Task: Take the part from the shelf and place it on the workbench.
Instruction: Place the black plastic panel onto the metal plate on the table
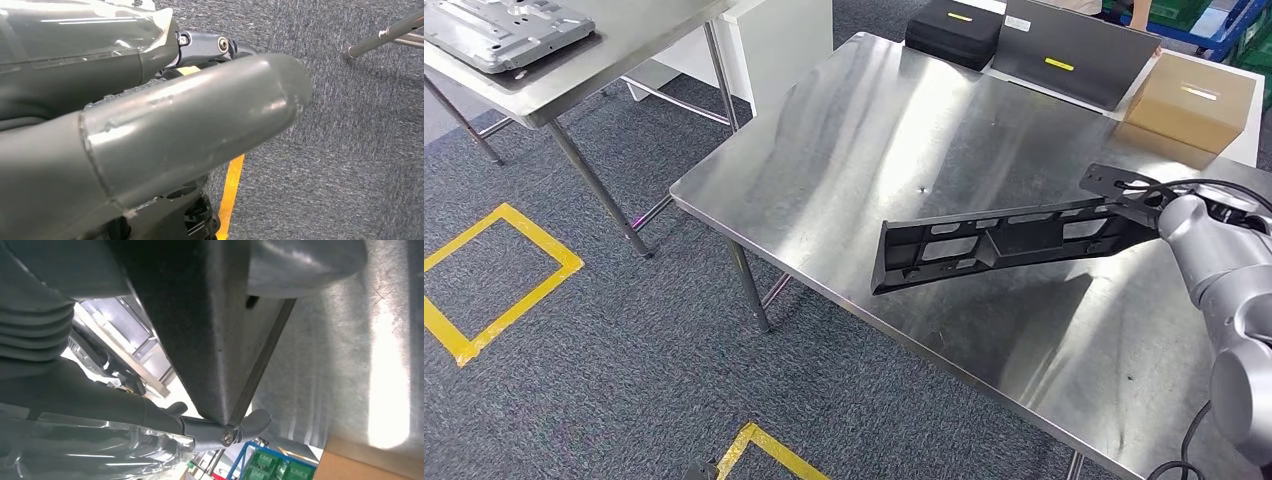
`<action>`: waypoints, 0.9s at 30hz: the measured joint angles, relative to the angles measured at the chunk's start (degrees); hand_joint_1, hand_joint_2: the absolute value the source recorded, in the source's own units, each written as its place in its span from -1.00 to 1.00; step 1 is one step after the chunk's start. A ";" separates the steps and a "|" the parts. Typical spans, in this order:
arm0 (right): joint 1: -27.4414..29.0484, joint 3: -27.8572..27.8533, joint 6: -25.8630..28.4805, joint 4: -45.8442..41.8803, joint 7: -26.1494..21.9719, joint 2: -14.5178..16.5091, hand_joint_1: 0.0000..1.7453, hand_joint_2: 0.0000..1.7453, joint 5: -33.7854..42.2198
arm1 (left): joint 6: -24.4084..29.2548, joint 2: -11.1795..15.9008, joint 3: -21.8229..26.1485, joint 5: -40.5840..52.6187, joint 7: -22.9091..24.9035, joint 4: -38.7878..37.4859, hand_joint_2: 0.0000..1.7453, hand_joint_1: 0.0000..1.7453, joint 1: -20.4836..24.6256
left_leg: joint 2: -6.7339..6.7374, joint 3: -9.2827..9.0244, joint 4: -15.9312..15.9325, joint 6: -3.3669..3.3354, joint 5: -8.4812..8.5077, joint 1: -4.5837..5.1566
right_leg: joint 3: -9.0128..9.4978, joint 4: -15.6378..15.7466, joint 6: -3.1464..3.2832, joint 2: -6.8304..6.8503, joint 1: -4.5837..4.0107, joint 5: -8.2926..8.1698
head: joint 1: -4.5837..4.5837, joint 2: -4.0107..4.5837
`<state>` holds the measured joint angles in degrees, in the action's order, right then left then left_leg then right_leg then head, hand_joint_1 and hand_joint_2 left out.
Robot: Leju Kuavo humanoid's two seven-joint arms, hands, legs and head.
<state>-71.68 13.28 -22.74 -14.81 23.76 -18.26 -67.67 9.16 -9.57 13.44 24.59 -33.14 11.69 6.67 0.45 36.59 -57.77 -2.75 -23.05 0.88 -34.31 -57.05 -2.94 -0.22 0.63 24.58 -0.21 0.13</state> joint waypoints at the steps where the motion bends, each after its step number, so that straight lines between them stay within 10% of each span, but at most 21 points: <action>1: -0.17 -0.01 -0.52 0.01 -0.01 0.03 -1.00 -1.00 -0.04 | 0.00 -0.01 0.01 0.00 -0.01 0.00 -1.00 -1.00 -0.01 | 0.00 0.00 0.00 0.00 0.00 0.00 | 0.00 0.00 0.00 0.00 0.00 0.00 | -0.01 0.00; 18: -0.80 -0.60 -11.98 0.43 -3.86 1.14 -1.00 -1.00 -0.34 | 0.24 -0.13 1.03 0.28 1.23 0.00 -1.00 -1.00 -0.03 | 0.00 0.00 0.00 0.00 0.00 0.00 | 0.00 0.00 0.00 0.00 0.00 0.00 | 0.01 0.00; 27: -0.85 -0.79 -2.20 0.42 -0.45 1.44 -1.00 -1.00 -1.92 | 0.53 -0.25 1.75 0.36 0.31 0.00 -1.00 -1.00 -0.42 | 0.00 0.00 0.00 0.00 0.00 0.01 | 0.00 0.00 0.00 0.00 0.02 0.00 | -0.01 0.00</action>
<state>-72.52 12.50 -24.94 -14.40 23.31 -16.82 -69.60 9.69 -9.82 15.20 24.95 -32.82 11.69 6.25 0.45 36.58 -57.78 -2.75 -23.05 0.88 -34.32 -57.05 -2.94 -0.22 0.64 24.58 -0.21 0.13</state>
